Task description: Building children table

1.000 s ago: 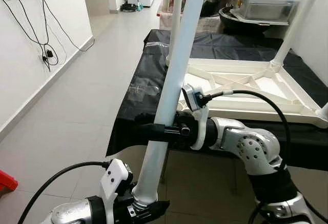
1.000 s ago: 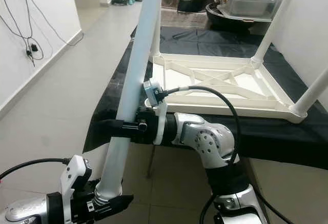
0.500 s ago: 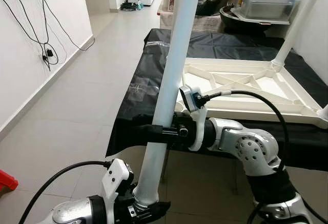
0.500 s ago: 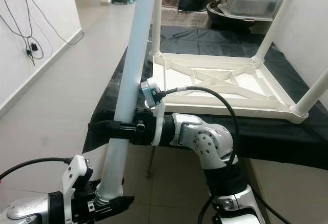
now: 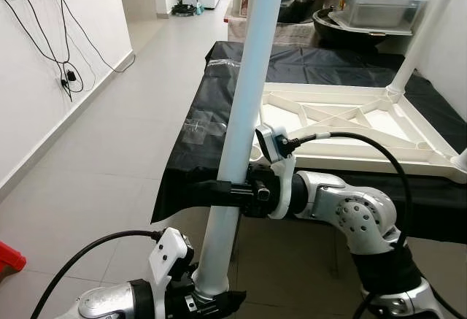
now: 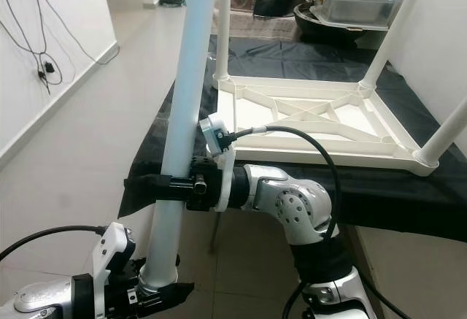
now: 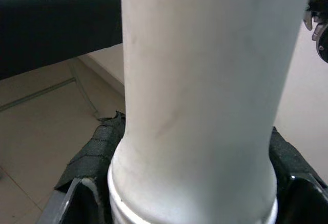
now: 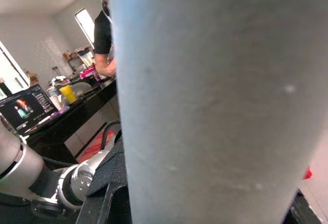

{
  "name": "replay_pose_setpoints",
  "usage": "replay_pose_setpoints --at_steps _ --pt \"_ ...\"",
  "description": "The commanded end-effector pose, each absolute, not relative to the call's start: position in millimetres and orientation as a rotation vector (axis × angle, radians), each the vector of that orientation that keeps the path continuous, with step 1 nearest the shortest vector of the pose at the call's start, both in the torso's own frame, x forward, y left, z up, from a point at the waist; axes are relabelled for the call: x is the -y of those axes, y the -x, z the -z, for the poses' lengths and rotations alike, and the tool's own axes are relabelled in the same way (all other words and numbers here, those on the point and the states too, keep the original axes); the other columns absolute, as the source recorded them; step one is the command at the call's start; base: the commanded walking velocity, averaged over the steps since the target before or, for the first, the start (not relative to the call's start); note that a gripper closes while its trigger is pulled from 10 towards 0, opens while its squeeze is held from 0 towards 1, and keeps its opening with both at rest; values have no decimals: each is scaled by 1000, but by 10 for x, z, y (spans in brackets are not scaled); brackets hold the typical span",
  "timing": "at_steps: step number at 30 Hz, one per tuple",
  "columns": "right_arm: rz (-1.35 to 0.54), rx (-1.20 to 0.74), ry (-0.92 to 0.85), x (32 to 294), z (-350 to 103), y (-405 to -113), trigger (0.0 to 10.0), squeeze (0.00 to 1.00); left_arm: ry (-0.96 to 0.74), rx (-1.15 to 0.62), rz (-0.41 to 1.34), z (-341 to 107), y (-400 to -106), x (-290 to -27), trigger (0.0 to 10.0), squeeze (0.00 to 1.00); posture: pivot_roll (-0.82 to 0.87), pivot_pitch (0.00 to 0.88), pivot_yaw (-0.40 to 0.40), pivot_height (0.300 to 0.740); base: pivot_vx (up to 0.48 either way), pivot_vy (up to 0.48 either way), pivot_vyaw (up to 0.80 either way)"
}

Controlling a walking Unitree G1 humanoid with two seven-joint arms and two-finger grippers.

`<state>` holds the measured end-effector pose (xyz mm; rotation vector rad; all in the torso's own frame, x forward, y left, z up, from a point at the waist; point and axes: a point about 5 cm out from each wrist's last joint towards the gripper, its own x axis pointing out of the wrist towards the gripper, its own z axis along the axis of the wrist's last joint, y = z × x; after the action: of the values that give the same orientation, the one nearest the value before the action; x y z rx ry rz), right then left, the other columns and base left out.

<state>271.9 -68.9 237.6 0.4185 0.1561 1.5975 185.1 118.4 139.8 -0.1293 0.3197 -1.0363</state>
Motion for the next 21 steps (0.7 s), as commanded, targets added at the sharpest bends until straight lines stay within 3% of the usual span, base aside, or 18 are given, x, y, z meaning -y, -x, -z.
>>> replay_pose_setpoints --at_steps 1,7,8,13,14,15,17,21 --pt "-1628 -138 -403 700 -2406 -2671 0 0 147 -358 957 -1319 -1906 -1264 10000 1000 71 41 -39 740 0 0 0" --pt "-1562 -90 -372 831 -2462 -2785 0 0 123 -354 923 -1270 -1871 -1283 10000 1000 79 15 -41 740 0 0 0" --pt "-1532 -75 -366 883 -2481 -2833 0 0 115 -356 917 -1257 -1856 -1285 10000 0 79 15 -41 740 0 0 0" --pt "-1407 -22 -350 1048 -2524 -2997 0 0 94 -329 841 -1239 -1865 -1312 10000 0 83 3 -43 740 0 0 0" --pt "-1224 35 -343 1214 -2573 -3187 0 0 66 -248 649 -1264 -2003 -1383 10000 0 86 0 -45 740 0 0 0" --pt "-1224 35 -343 1214 -2573 -3187 0 0 66 -248 649 -1264 -2003 -1383 10000 0 86 0 -45 740 0 0 0" --pt "-1001 86 -323 1370 -2605 -3390 0 0 63 -177 490 -1328 -2144 -1452 10000 0 82 0 -44 740 0 0 0" --pt "-900 114 -317 1428 -2618 -3467 0 0 62 -142 437 -1374 -2201 -1471 10000 0 83 0 -45 740 0 0 0"
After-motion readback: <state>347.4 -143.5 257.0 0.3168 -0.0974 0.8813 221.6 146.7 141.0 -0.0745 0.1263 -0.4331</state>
